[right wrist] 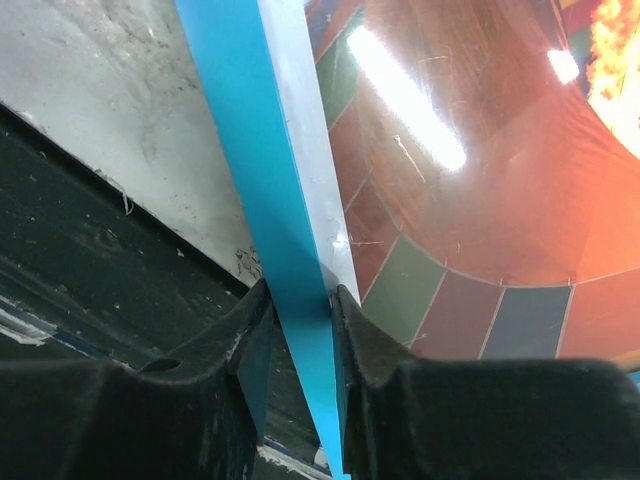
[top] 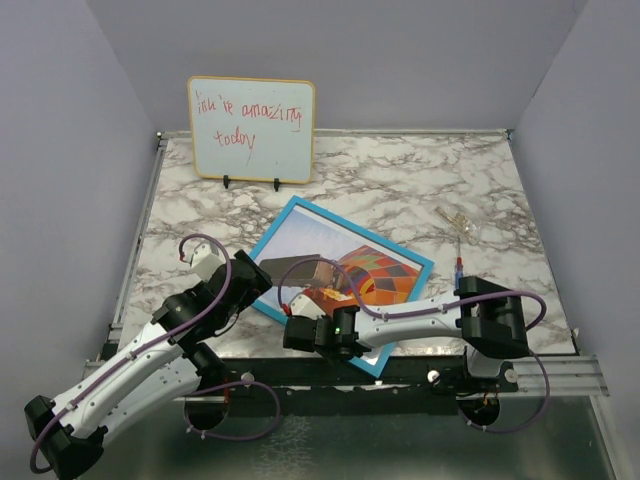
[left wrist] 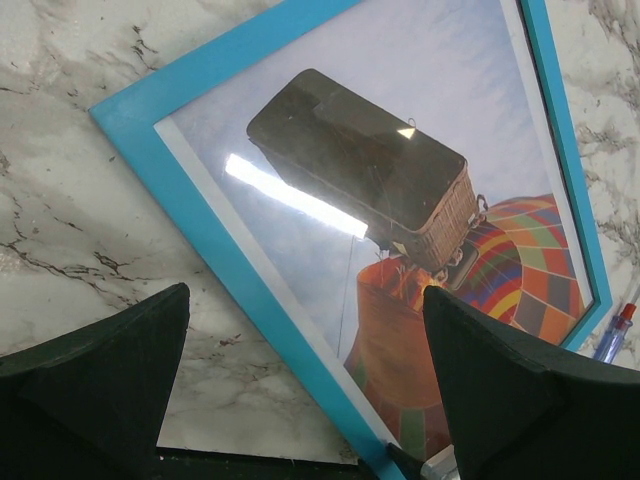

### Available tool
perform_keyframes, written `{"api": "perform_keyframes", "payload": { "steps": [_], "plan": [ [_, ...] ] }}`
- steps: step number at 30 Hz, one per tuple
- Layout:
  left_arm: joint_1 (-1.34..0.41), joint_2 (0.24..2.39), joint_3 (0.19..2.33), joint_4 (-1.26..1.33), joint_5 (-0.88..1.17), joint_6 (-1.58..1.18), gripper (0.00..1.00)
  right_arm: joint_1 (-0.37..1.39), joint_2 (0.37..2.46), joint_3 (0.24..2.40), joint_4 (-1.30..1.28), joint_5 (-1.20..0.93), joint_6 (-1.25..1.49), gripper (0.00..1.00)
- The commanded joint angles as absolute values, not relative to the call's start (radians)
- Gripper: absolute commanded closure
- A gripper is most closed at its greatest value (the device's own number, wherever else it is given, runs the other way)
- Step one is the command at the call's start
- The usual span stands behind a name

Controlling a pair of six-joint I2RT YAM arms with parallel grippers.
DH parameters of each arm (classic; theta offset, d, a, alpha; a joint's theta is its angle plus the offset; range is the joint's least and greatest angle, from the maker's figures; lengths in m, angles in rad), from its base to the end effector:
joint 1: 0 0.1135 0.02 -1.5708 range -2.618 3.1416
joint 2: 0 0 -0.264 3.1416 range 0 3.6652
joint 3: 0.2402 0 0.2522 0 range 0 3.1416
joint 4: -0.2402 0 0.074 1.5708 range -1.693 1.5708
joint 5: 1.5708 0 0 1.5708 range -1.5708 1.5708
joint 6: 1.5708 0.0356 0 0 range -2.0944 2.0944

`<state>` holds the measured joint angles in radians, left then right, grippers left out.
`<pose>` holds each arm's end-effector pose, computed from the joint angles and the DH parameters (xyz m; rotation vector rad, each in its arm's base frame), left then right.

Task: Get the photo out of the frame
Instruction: Turn over the photo frame at the center of the board.

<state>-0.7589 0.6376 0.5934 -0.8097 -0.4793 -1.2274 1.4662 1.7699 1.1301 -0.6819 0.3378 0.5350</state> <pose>0.1017 -0.0738 0.2402 -0.7487 2.2182 -0.4206 0.0463 0.3280 0.1699 -1.1713 2.4608 0.0363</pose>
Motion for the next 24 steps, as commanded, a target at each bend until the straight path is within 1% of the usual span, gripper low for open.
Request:
{"api": "perform_keyframes", "payload": {
  "steps": [1,3,6,10,18,24],
  "plan": [
    [-0.753,0.643,0.595,-0.818,-0.490,-1.213,0.01,1.474,1.781,1.139,-0.685,0.371,0.561,0.77],
    [-0.753,0.646,0.595,-0.818,-0.488,-1.213,0.01,1.474,1.773,1.136,-0.680,0.371,0.568,0.80],
    [-0.753,0.647,0.595,-0.818,-0.485,-1.209,0.01,1.474,1.739,1.125,-0.652,0.367,0.584,0.89],
    [-0.754,0.647,0.594,-0.818,-0.479,-1.214,0.01,1.473,1.681,1.103,-0.613,0.368,0.608,0.93],
    [-0.753,0.643,0.588,-0.807,-0.475,-1.232,0.01,1.470,1.604,1.105,-0.583,0.394,0.662,0.94],
    [-0.753,0.617,0.543,-0.731,-0.423,-1.256,0.01,1.458,1.581,1.088,-0.574,0.409,0.715,0.95]
  ]
}}
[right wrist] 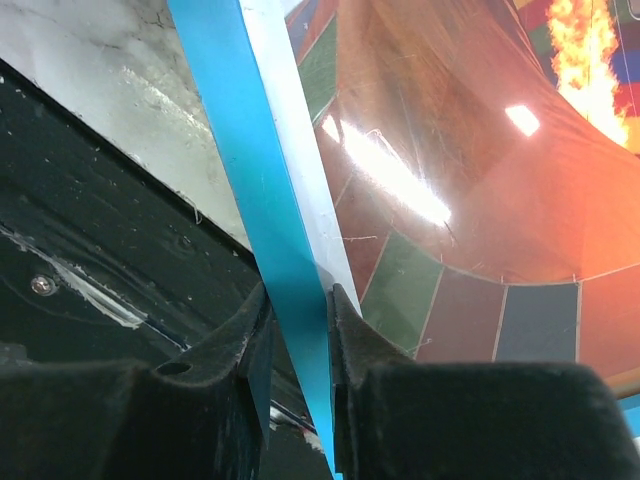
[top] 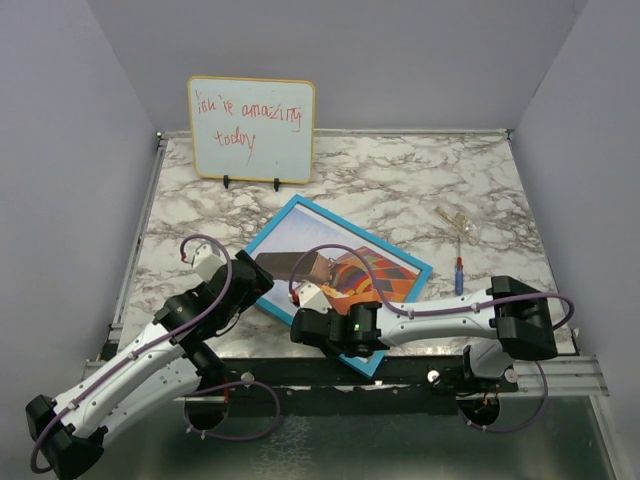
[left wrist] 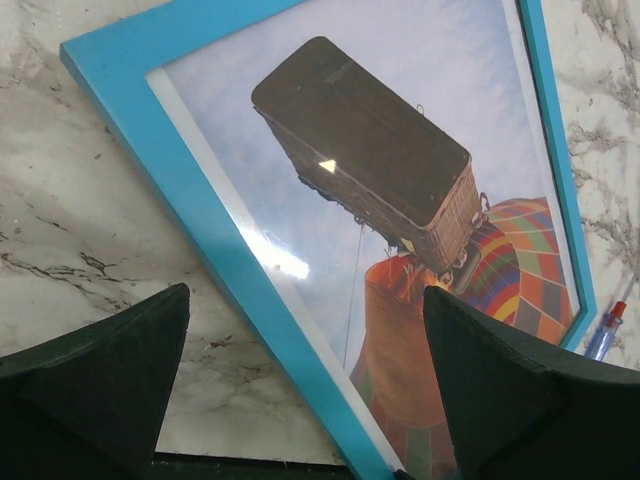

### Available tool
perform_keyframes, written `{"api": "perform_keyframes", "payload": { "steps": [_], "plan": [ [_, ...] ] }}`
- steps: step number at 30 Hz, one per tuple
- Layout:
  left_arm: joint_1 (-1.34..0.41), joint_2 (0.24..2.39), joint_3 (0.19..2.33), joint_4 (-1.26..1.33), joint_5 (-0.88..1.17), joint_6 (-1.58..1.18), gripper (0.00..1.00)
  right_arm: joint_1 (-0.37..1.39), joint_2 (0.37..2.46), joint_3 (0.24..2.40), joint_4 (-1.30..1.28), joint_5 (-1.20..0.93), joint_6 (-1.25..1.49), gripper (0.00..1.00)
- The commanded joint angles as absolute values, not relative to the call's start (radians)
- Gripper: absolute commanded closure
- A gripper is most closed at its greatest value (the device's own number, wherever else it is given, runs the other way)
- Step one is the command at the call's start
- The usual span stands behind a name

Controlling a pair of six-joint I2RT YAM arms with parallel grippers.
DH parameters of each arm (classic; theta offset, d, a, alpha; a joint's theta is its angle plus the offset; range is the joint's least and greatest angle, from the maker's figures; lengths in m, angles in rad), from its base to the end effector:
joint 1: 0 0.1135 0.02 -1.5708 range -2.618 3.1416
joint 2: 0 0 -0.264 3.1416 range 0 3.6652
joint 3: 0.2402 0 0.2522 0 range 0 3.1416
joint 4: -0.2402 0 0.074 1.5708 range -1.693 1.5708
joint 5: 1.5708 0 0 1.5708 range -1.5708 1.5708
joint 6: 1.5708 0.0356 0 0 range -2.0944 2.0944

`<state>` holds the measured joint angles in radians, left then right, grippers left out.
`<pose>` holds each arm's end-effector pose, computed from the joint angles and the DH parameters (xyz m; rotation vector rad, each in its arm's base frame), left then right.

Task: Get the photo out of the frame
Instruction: Turn over the photo frame at the center of the board.

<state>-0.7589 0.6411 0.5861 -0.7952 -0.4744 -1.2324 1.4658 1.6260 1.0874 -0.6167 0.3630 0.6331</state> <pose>0.1026 -0.0749 0.2384 -0.7536 2.2178 -0.4307 0.0460 0.3158 0.2048 -0.9649 2.4322 0.2389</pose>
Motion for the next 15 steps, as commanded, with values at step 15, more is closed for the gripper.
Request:
{"api": "perform_keyframes", "payload": {
  "steps": [15],
  "plan": [
    [-0.753,0.489,0.396,-0.614,-0.346,-1.363,0.01,1.450,1.529,1.091,-0.596,0.412,0.848,0.95]
  ]
}}
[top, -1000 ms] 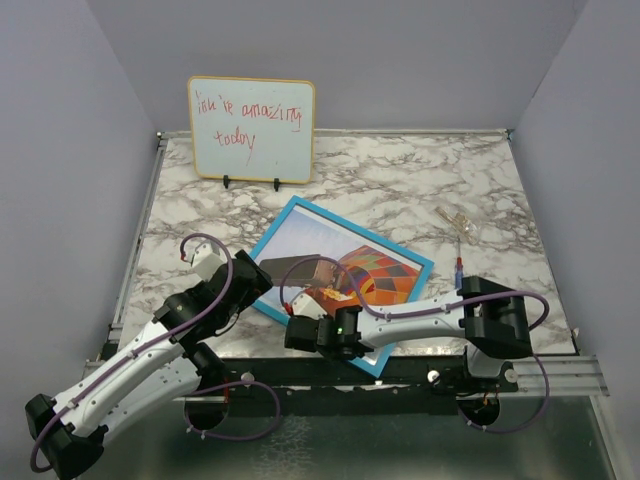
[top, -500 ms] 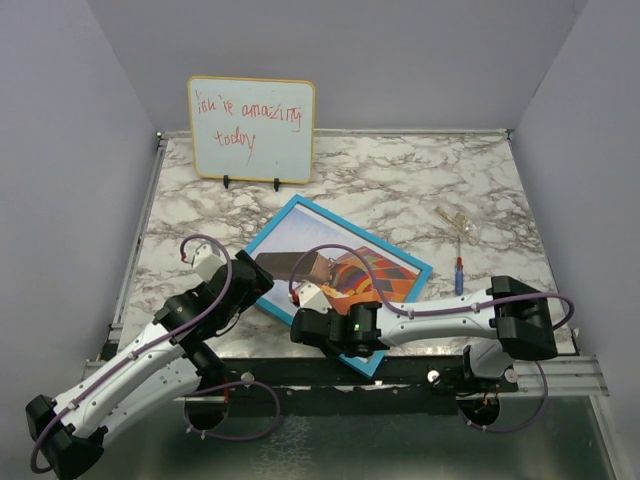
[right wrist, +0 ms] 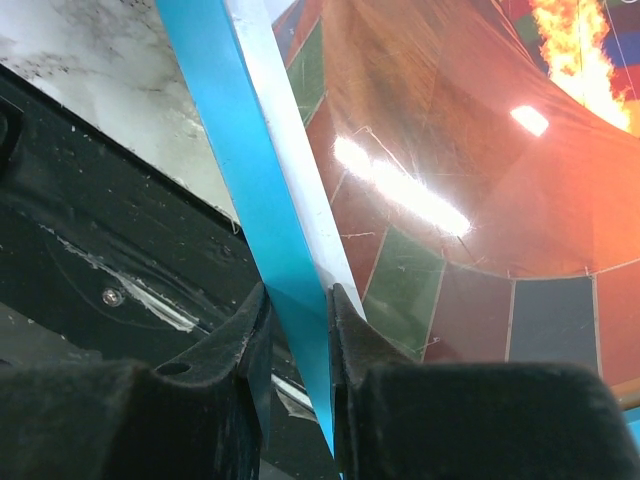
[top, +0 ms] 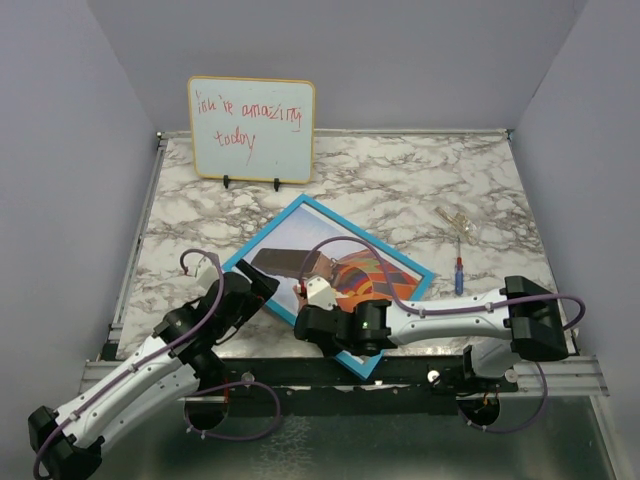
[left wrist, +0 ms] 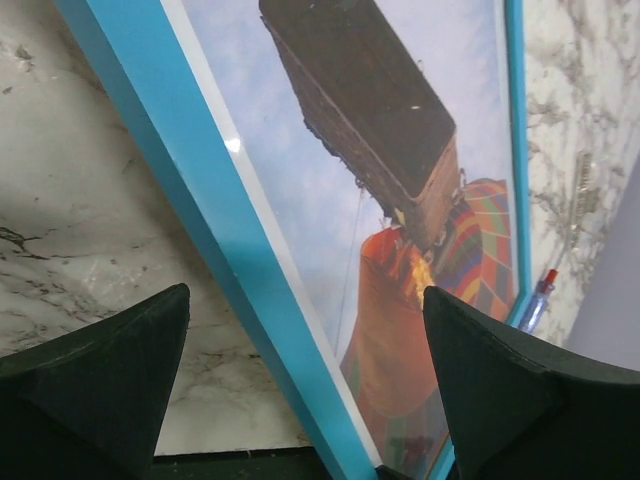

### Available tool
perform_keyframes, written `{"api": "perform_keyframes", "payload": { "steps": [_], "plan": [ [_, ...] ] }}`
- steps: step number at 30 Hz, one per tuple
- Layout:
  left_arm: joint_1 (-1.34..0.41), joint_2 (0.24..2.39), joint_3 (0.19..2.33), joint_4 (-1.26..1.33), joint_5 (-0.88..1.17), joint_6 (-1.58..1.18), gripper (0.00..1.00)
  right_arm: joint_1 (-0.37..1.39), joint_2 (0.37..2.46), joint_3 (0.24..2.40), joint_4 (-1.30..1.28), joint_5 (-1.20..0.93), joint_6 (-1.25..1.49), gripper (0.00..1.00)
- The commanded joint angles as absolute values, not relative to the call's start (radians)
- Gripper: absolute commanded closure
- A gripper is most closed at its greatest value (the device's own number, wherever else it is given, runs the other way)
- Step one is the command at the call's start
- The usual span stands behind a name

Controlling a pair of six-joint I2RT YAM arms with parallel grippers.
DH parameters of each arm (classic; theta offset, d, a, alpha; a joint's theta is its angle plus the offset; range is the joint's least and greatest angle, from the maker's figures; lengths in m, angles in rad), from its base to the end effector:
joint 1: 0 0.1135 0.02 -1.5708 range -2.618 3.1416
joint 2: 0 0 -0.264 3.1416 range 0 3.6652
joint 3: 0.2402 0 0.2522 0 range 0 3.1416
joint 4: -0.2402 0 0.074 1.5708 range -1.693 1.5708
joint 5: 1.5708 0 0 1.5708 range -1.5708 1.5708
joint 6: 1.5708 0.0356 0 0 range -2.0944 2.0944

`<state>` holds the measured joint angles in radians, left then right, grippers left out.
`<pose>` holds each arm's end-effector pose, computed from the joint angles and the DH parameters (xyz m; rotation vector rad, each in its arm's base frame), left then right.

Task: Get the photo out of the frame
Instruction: Turn over the photo frame at the center of the board.

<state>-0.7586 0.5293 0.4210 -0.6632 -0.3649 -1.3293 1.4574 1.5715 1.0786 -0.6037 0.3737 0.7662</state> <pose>0.0951 -0.0727 0.2052 -0.8413 2.2142 -0.6431 0.0484 0.3098 0.2191 -0.7636 2.4689 0.3430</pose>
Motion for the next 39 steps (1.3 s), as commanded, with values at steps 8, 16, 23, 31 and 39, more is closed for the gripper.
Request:
{"api": "perform_keyframes", "payload": {
  "steps": [8,16,23,31,39],
  "plan": [
    [-0.753,0.434,0.331,-0.518,-0.323,-1.359,0.08,1.450,1.492,1.100,-0.562,0.379,0.878,0.95],
    [-0.753,0.422,0.287,-0.406,-0.287,-1.357,0.19,1.449,1.482,1.099,-0.567,0.394,0.911,0.95],
    [-0.753,0.360,0.214,-0.289,-0.274,-1.422,0.37,1.443,1.415,1.045,-0.509,0.395,0.940,0.93],
    [-0.753,0.344,0.157,-0.150,-0.282,-1.436,0.26,1.433,1.387,1.031,-0.476,0.365,0.937,0.93],
    [-0.752,0.348,0.117,-0.065,-0.280,-1.484,0.29,1.416,1.376,1.035,-0.466,0.369,0.954,0.93]
  ]
}}
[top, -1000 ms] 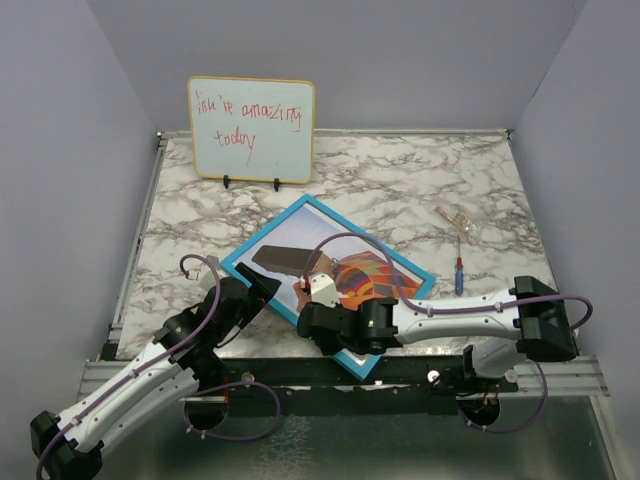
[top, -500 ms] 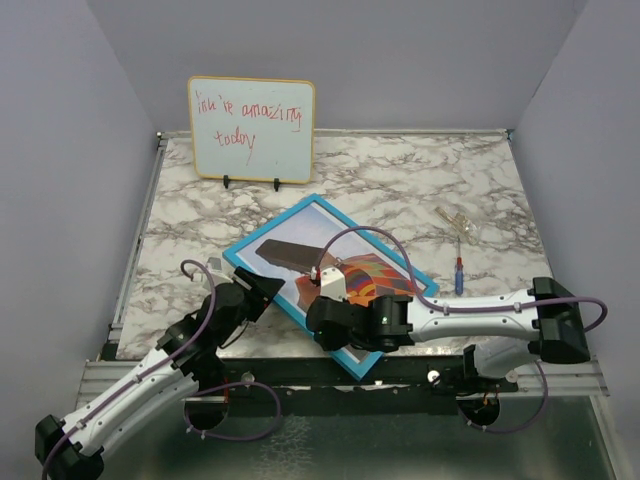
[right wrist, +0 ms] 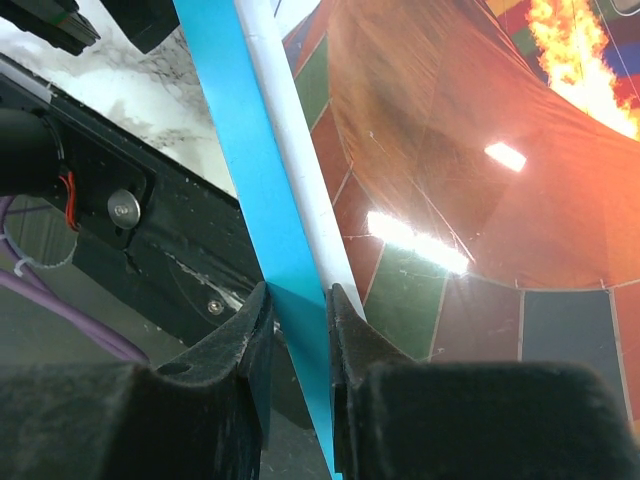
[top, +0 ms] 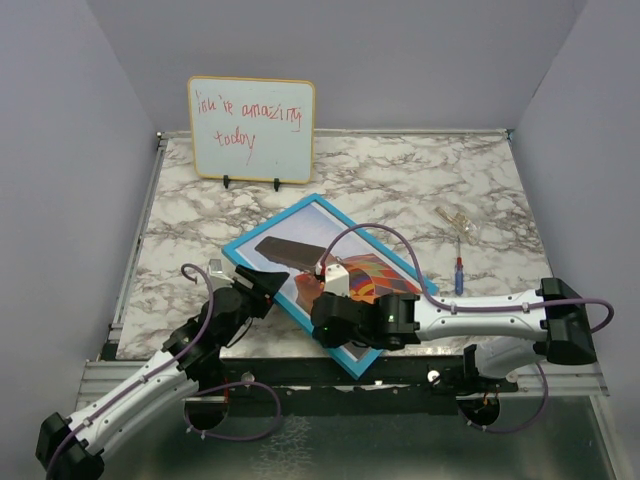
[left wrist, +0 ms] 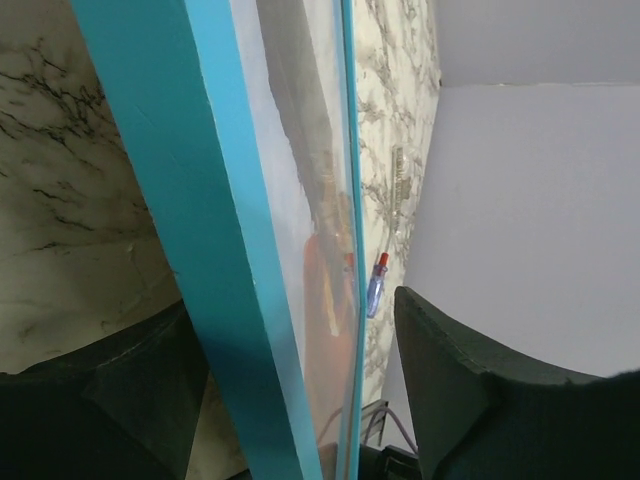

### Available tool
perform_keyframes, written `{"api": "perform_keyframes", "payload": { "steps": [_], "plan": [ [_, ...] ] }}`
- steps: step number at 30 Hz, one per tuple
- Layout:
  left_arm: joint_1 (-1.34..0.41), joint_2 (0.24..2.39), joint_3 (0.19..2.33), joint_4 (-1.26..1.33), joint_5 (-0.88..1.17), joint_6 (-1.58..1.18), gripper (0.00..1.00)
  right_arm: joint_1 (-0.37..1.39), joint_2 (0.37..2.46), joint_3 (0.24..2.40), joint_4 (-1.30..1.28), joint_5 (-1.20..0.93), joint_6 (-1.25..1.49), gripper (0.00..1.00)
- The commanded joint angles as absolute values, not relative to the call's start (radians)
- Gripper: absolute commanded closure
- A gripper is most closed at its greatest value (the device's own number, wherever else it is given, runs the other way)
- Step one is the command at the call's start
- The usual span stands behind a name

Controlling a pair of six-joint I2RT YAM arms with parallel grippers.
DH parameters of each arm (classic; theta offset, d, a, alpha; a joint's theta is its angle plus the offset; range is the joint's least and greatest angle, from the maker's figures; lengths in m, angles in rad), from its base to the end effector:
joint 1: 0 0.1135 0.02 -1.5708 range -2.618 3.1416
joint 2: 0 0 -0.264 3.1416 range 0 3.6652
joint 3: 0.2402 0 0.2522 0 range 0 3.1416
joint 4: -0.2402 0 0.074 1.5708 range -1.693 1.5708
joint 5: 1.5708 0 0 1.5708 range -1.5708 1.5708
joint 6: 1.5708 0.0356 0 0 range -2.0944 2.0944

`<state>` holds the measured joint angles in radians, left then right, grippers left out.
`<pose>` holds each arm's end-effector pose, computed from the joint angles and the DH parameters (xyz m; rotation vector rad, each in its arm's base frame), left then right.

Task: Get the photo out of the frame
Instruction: Turn over the photo frame at the center of the board.

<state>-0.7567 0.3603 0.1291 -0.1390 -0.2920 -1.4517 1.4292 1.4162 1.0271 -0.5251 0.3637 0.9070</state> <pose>0.0986 -0.0790 0.1697 -0.9165 1.9079 -1.1483 0.0541 0.2895 0.2520 -0.4929 2.4498 0.6018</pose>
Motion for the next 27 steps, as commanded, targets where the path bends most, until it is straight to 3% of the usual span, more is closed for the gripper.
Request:
{"api": "perform_keyframes", "payload": {
  "steps": [1,11,17,21,27],
  "plan": [
    [-0.752,0.338,0.115,-0.063,-0.290,-1.485,0.30,1.413,1.377,1.036,-0.463,0.369,0.954,0.93],
    [-0.752,0.240,0.071,-0.069,-0.321,-1.543,0.51,1.405,1.367,1.020,-0.424,0.369,0.962,0.93],
    [-0.750,0.242,0.066,-0.078,-0.354,-1.550,0.47,1.406,1.366,1.027,-0.411,0.344,0.921,0.93],
    [-0.749,0.322,0.117,-0.152,-0.358,-1.519,0.34,1.406,1.378,1.037,-0.403,0.317,0.893,0.93],
    [-0.747,0.452,0.186,-0.175,-0.347,-1.482,0.35,1.406,1.393,1.043,-0.401,0.310,0.885,0.93]
  ]
}}
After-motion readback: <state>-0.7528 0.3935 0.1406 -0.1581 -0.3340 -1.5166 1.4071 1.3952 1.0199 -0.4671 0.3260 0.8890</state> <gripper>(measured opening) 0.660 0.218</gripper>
